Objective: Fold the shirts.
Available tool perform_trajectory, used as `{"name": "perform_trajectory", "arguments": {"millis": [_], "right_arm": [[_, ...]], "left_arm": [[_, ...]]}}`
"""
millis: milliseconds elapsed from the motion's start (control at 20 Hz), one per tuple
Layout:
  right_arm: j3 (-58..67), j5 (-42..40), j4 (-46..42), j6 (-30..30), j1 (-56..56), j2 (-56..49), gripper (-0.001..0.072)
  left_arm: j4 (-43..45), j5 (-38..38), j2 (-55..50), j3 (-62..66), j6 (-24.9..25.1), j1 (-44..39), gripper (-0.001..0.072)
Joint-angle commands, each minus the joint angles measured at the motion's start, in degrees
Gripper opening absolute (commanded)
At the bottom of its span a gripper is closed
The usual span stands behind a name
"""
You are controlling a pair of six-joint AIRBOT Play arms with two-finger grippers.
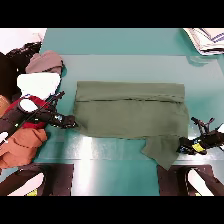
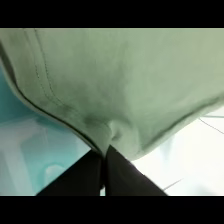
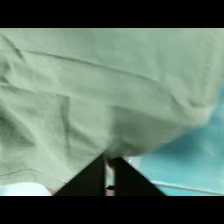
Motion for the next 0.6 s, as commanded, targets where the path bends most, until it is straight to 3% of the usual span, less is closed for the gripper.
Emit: {"name": "perform_trajectory", "arguments": {"millis": [0,300,550], "right_arm": [[1.75,0.68,-0.59,0.90,2.47,-0.02,0.0017],[15.10,6.21,-0.63,1.16,2.45,6.29,0.0016],[27.47,2.25,-0.26,1.05,3.52,2.23,0.0016]], "left_arm": [[1.75,-3.10,0.44,0.76,0.68,-0.02,0.0027],[5.03,-10.16,13.16,1.57,-2.60,-0.02,0.0027],[5.38,-2.03,10.78,8.79,-5.33,-0.02,0.0027]]}}
